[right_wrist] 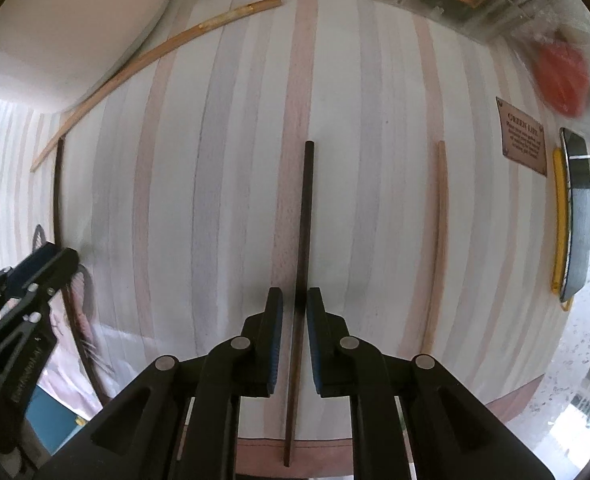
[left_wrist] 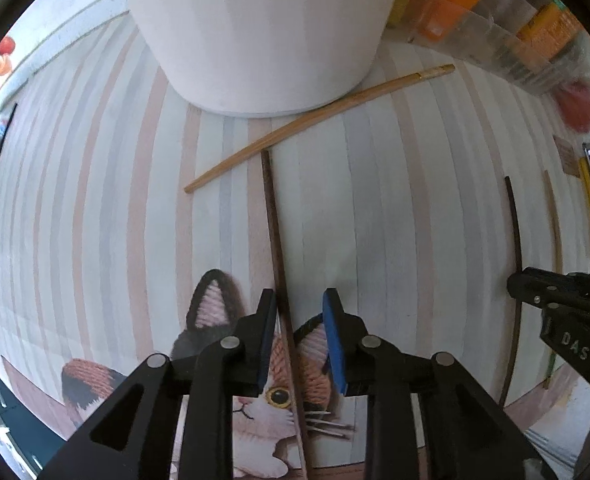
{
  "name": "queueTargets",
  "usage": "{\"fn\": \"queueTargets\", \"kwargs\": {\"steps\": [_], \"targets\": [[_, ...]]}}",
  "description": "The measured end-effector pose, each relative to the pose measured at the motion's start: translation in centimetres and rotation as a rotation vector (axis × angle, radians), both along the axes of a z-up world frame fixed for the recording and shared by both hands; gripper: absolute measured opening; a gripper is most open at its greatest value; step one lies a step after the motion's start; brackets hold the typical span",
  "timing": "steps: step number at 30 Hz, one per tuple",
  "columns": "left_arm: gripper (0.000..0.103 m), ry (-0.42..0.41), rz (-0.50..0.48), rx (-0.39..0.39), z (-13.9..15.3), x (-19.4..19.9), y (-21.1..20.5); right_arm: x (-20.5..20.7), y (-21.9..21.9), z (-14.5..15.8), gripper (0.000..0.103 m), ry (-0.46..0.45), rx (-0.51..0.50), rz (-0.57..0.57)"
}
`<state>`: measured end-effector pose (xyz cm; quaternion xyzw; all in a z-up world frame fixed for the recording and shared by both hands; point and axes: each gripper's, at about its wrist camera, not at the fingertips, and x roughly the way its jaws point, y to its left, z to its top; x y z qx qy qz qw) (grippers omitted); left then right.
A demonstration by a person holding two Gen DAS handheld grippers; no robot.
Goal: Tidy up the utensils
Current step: 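Lift both dark chopsticks and carry them over the cream holder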
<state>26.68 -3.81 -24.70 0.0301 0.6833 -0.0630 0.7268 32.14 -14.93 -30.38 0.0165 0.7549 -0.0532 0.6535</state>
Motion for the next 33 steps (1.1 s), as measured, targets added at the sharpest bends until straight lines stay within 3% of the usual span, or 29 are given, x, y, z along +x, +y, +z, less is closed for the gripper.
{"fn": "queueTargets", "kwargs": {"steps": [2, 4, 7, 10, 20, 27, 33], "targets": [[0.019, -0.008, -0.015, 0.004, 0.0, -0.1, -0.3, -0.2, -0.8, 0.3, 0.014, -0.022, 0.009, -0.001], [0.004, -0.018, -0.026, -0.005, 0.2, -0.2, -0.4, -0.5, -1.7, 1.2, 0.013, -0.039, 0.001, 0.010], [0.003, -0.013, -0.026, -0.012, 0.4, 0.0, -0.1, -2.1, -2.1, 1.5, 0.006, -0.077, 0.000, 0.018], [0.003, -0.044, -0.028, -0.025, 1.9, -0.3, 0.6, -4.4, -4.2, 2.4, 0.005, -0.099, 0.058, 0.004], [0.003, -0.135, 0.015, -0.089, 7.3, -2.6, 3.4, -7.3, -4.9, 8.9, 0.005, -0.274, 0.149, 0.035], [0.003, -0.281, 0.067, -0.131, 12.8, -2.9, 5.8, -6.9, -4.7, 14.7, 0.005, -0.426, 0.181, 0.064], [0.002, -0.443, 0.086, -0.133, 18.3, -2.3, 7.2, -4.8, -3.8, 20.4, 0.005, -0.616, 0.196, 0.097]]}}
